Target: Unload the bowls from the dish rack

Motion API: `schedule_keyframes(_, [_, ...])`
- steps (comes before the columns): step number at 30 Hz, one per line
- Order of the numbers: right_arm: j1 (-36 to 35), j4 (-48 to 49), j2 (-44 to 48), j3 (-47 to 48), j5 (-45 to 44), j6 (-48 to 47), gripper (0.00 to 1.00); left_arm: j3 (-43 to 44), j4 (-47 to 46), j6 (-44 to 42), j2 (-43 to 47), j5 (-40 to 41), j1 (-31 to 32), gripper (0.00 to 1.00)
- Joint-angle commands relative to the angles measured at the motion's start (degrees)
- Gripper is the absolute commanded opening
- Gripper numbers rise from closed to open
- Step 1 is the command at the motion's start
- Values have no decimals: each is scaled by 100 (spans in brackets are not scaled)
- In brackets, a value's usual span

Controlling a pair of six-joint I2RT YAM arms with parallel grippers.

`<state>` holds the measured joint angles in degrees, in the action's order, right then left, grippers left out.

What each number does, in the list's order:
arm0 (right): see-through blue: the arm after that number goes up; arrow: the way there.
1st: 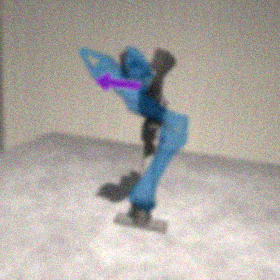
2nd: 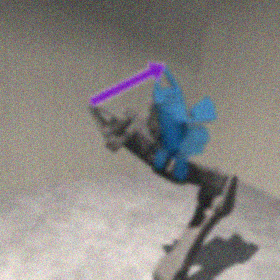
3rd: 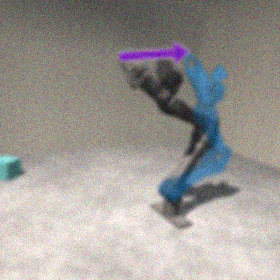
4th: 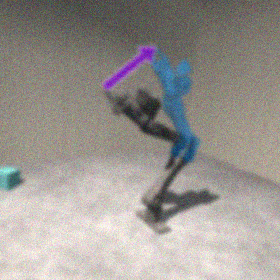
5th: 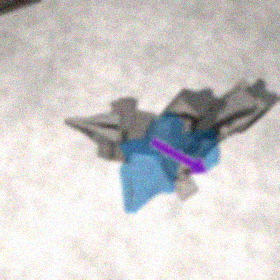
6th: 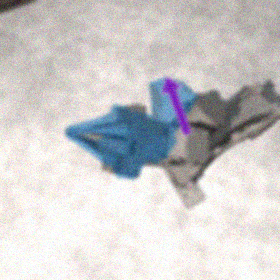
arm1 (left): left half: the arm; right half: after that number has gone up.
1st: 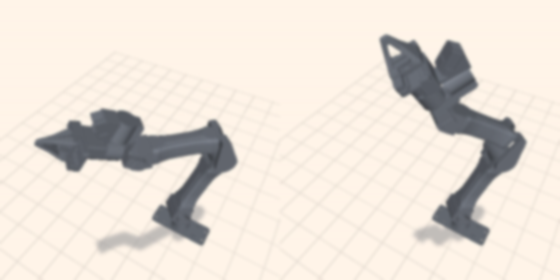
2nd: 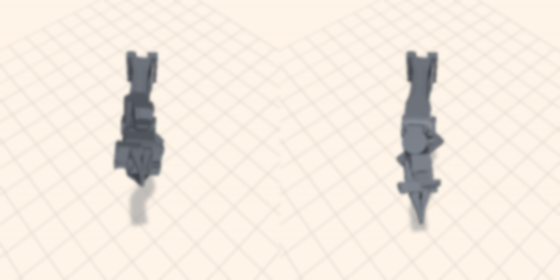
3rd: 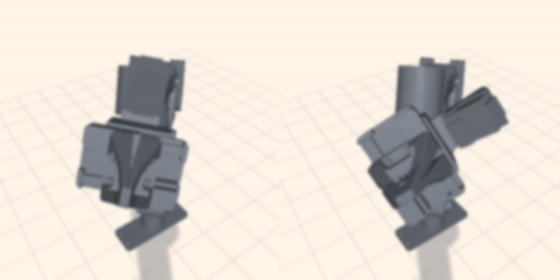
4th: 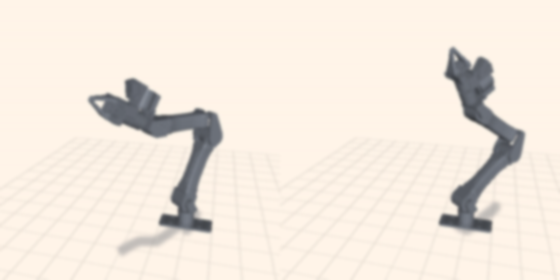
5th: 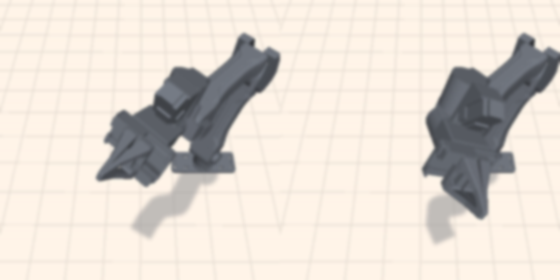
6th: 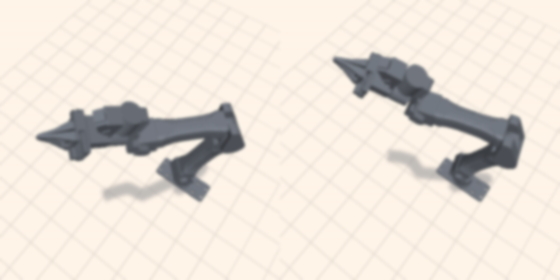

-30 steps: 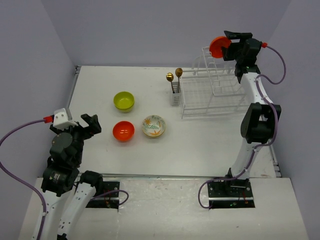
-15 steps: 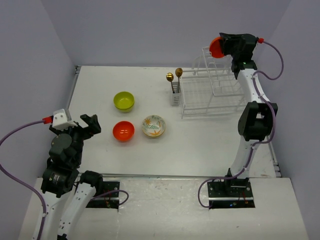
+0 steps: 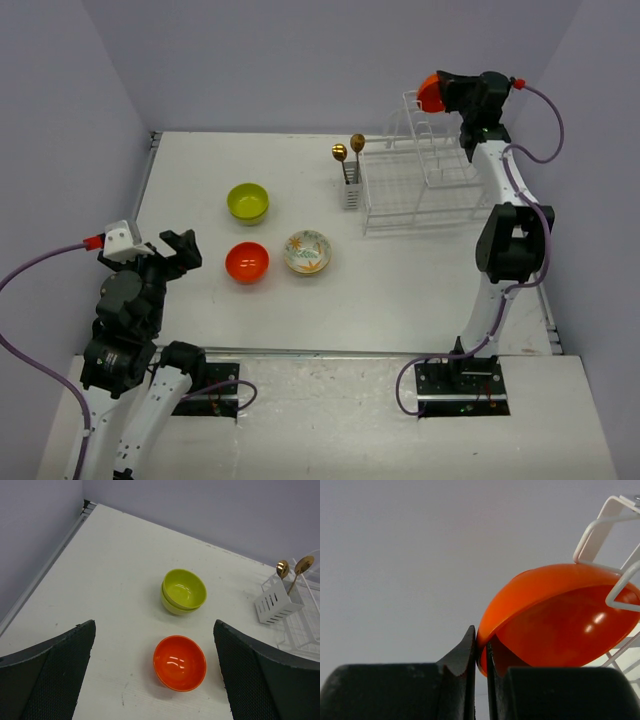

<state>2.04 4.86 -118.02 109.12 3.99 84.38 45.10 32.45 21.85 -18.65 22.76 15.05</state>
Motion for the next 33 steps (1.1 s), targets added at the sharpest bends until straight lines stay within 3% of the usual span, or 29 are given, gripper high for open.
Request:
schedule_keyframes(1, [-55, 260, 243, -285, -126, -44, 3, -63, -239, -119, 55, 35, 51, 100])
schedule_keyframes(15, [-72, 2158, 1140, -1876, -170, 368, 0, -89, -274, -145, -24, -70, 68, 100])
schedule_keyframes(33, [-2, 2800, 1465, -1842, 172, 378, 0, -63, -239, -137, -191, 17, 95, 100])
